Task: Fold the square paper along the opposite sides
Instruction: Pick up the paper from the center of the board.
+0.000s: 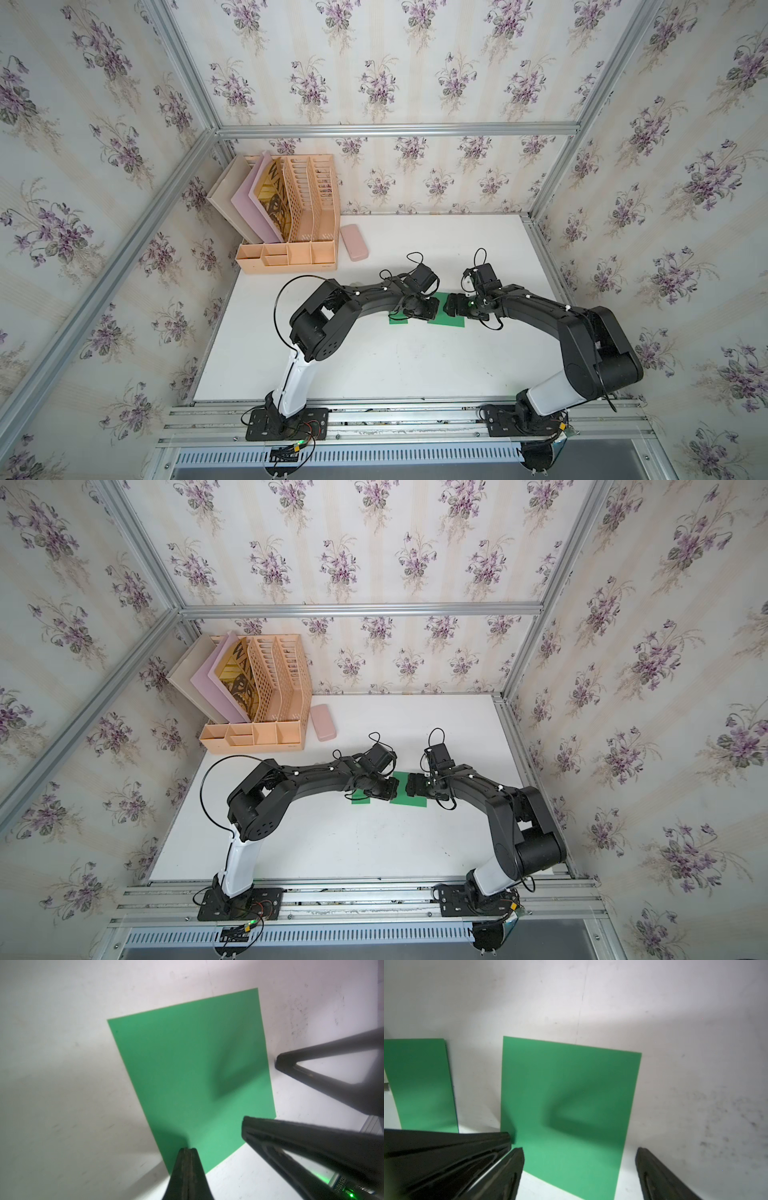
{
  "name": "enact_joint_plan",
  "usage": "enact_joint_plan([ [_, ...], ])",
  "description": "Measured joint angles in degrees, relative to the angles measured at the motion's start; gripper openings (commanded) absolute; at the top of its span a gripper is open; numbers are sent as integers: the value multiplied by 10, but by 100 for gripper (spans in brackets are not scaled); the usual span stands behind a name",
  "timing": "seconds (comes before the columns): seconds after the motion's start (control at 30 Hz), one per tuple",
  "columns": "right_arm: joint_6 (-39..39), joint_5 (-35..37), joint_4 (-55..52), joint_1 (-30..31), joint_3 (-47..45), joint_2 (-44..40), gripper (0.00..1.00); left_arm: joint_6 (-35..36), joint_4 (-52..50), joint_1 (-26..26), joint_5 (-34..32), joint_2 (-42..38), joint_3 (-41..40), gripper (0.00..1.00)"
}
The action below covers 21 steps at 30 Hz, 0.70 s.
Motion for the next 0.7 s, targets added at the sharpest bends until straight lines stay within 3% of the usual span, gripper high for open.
enact_joint_plan([
  [0.7,3,-51,100,2,-28,6,91,4,-10,0,-1,5,11,0],
])
